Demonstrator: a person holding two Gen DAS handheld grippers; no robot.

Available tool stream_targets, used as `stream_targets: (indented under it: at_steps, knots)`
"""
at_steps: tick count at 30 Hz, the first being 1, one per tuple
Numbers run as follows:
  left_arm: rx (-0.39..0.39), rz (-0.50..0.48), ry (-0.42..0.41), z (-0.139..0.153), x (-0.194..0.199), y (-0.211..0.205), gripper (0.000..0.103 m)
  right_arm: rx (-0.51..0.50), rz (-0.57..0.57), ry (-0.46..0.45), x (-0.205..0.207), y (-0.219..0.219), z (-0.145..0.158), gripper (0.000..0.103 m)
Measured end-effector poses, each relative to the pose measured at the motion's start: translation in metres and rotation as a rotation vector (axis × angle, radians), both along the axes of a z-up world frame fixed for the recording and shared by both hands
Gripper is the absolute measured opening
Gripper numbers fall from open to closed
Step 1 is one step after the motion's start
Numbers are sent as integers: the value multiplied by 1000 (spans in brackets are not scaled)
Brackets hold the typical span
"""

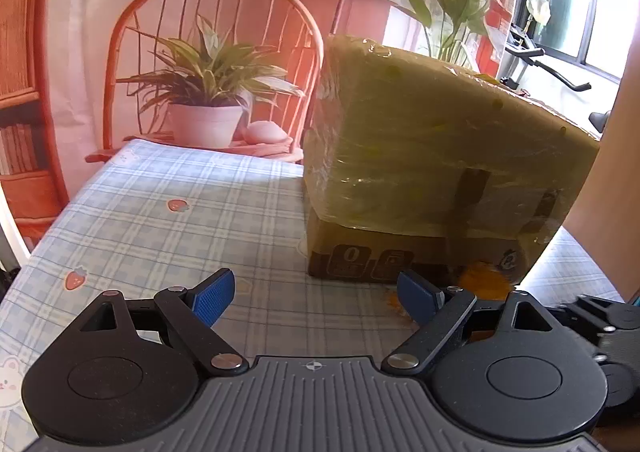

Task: Organize snacks
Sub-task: 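Grasp the orange corn-chip bag with the right gripper, then grasp the small orange sausage packet with the left gripper while the right holds the bag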

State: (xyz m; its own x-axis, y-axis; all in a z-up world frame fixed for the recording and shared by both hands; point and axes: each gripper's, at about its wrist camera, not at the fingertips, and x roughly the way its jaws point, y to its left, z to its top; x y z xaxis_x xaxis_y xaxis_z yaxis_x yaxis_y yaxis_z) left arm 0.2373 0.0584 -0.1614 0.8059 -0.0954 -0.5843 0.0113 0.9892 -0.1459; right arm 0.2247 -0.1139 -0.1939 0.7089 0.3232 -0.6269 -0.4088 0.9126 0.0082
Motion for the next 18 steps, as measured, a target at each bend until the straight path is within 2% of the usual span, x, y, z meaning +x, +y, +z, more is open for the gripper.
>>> stream_targets:
  at_steps: [6, 12, 18]
  knots:
    - [-9, -16, 8, -4, -1, -2, 88, 72, -67, -5, -20, -29, 15, 69]
    - [-12, -53, 30, -9, 2, -10, 87, 55, -139, -12, -37, -57, 22, 69]
    - [-10, -136, 71, -21, 17, -28, 84, 42, -222, 11, -43, -77, 15, 69]
